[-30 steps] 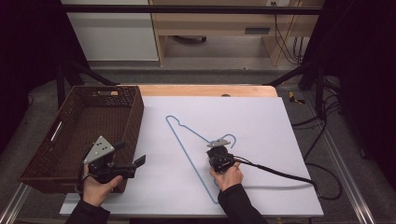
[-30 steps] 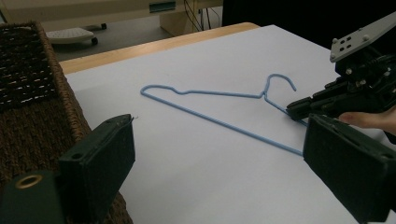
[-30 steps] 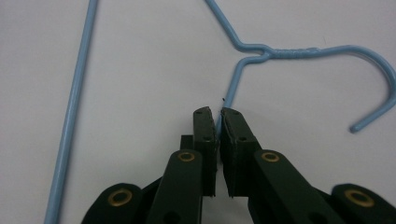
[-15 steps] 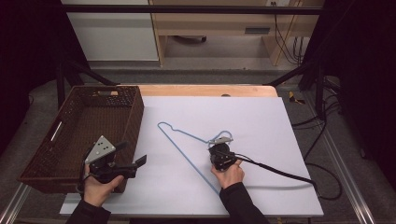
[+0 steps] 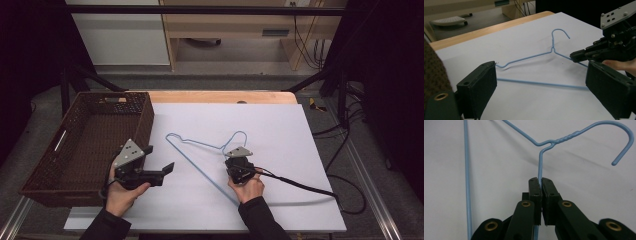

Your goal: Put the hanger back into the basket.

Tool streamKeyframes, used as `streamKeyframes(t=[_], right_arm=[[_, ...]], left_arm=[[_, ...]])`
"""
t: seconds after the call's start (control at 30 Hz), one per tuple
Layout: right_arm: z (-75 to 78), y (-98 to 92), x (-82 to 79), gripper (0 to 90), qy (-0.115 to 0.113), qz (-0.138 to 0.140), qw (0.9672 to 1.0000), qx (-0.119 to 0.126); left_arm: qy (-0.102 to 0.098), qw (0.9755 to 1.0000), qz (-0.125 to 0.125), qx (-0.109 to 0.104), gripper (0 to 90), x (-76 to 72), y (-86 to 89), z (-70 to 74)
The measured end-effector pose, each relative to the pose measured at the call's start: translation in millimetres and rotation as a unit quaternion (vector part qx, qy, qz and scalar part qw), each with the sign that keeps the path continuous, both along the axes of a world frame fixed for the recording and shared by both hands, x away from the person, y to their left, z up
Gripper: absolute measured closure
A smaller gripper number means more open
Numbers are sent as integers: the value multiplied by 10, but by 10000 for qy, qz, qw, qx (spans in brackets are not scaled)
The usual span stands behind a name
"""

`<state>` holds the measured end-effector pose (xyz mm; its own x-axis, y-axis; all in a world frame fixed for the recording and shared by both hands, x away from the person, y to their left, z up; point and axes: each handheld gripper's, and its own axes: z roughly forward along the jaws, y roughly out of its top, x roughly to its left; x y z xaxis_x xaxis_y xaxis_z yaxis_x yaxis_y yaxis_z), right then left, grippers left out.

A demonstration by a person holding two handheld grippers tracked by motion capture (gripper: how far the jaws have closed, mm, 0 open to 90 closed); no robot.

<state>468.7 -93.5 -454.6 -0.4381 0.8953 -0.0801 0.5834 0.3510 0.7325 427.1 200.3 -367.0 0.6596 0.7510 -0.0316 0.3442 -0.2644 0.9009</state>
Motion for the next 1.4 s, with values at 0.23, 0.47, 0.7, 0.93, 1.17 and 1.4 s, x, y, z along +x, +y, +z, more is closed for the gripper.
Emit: streamKeyframes(t=[0.23, 0.47, 0.7, 0.93, 1.17, 1.4], right_arm=[[39, -13, -34, 881, -112, 106, 9999, 75], [52, -11, -39, 881, -93, 148, 9998, 105], [72, -20, -46, 881, -113, 220, 9996, 106], [77, -19, -49, 881, -124, 236, 9996, 126], [81, -30, -46, 880, -151, 323, 9993, 121], [77, -17, -63, 880, -138, 316, 9993, 165]], left_arm=[[267, 9996, -106, -25, 97, 325, -338, -8], [394, 9992, -70, -74, 99, 576, -530, -40], [469, 9987, -195, -83, 103, 748, -692, -74], [555, 9980, -308, -36, 119, 909, -870, -128], [637, 9967, -455, 193, 157, 1122, -1040, -224], [720, 9952, -543, 383, 195, 1228, -1175, -324]])
